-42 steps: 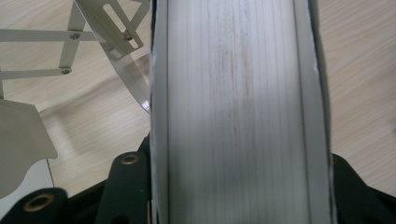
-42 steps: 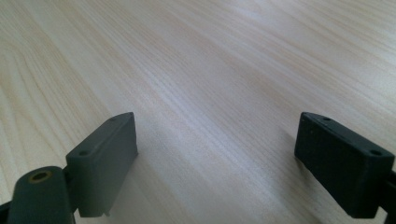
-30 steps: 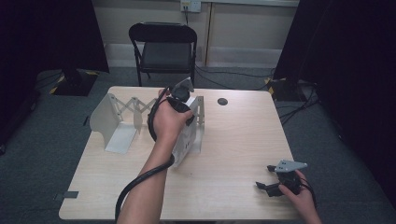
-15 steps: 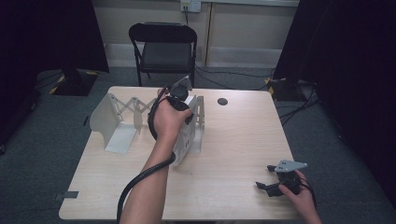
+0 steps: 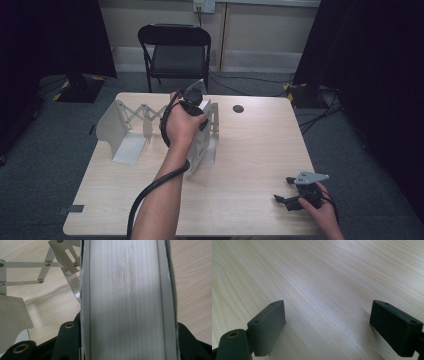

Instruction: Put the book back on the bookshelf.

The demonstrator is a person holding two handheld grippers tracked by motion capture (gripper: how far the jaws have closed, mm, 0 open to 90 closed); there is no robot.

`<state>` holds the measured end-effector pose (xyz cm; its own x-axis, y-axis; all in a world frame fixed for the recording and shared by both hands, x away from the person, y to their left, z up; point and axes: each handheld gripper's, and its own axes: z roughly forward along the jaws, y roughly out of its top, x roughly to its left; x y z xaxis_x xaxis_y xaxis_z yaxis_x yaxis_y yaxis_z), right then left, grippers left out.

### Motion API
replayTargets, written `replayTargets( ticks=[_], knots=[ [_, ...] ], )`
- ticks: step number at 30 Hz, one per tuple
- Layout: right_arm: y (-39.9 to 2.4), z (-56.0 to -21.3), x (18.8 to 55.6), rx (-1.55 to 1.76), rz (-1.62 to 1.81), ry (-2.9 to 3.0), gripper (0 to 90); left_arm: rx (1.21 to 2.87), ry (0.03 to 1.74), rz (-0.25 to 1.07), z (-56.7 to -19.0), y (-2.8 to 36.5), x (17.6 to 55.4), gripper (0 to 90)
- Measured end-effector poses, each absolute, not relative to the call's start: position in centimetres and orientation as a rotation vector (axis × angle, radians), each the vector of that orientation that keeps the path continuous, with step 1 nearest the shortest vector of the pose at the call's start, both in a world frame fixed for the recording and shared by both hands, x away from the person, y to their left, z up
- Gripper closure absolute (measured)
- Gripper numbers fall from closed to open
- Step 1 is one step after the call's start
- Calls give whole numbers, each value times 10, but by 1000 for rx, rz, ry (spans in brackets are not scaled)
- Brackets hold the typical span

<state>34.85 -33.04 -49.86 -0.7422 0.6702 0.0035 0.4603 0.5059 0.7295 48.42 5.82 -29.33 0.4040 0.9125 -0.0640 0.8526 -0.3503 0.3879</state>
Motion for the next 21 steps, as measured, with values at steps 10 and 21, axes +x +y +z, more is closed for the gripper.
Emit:
replayTargets(
  ticks=[10, 21],
  knots=[
    [-330, -499, 349, 951, 1073, 2471, 126, 2307, 1531, 232, -292, 54, 488, 519],
    [-330, -499, 349, 952, 1073, 2471, 126, 2310, 1545, 248, -289, 51, 492, 519]
  ],
)
